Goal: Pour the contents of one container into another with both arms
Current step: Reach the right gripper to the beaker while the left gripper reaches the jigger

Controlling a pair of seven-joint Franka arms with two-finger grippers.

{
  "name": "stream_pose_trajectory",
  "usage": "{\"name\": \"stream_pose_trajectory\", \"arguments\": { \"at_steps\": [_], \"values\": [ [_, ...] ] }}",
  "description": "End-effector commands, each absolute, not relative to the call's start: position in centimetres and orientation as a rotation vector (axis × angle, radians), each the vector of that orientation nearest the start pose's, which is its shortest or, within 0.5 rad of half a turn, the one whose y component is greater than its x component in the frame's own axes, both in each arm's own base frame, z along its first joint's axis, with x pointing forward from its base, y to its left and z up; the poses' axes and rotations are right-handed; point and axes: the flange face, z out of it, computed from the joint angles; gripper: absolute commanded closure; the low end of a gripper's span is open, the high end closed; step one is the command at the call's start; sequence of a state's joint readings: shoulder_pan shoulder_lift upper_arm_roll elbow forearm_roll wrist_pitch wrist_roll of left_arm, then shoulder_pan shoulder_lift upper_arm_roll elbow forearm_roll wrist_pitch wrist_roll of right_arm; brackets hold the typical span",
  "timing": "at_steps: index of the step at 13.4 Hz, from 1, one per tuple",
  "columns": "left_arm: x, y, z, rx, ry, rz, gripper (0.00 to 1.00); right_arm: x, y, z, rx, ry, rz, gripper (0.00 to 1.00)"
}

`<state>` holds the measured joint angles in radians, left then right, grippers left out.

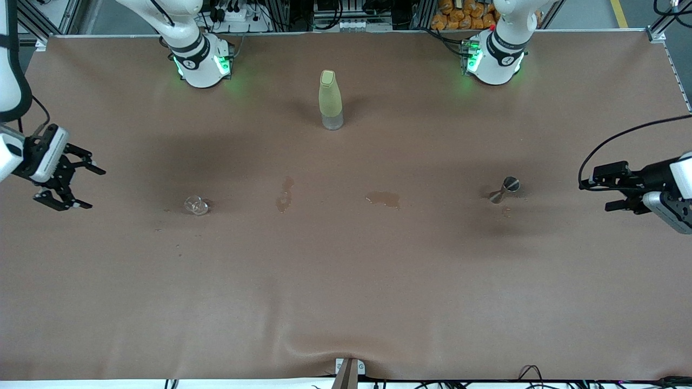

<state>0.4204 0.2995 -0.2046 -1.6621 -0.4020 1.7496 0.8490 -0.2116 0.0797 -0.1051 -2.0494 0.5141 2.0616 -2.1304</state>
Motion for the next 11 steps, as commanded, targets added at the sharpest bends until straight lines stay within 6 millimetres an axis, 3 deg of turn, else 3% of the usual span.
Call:
{"name": "stream_pose_trajectory", "arguments": {
  "at_steps": [1, 4, 11],
  "values": [
    [61.4, 12.4, 40.1, -3.519, 1.131, -0.159, 0.00, 54.5, -15.9, 35.9, -1.962, -1.992, -0.691, 0.00],
    [60.4, 13.2, 35.8, -3.490, 1.441, -0.281, 0.00, 54.8, -15.8, 31.6, -1.887, -1.948, -0.792, 0.00],
    [56.7, 14.9, 26.2, -3.529, 1.738, -0.612, 0.00, 54.8, -14.1, 23.1, -1.757, -1.856, -0.982, 0.00]
  ]
}}
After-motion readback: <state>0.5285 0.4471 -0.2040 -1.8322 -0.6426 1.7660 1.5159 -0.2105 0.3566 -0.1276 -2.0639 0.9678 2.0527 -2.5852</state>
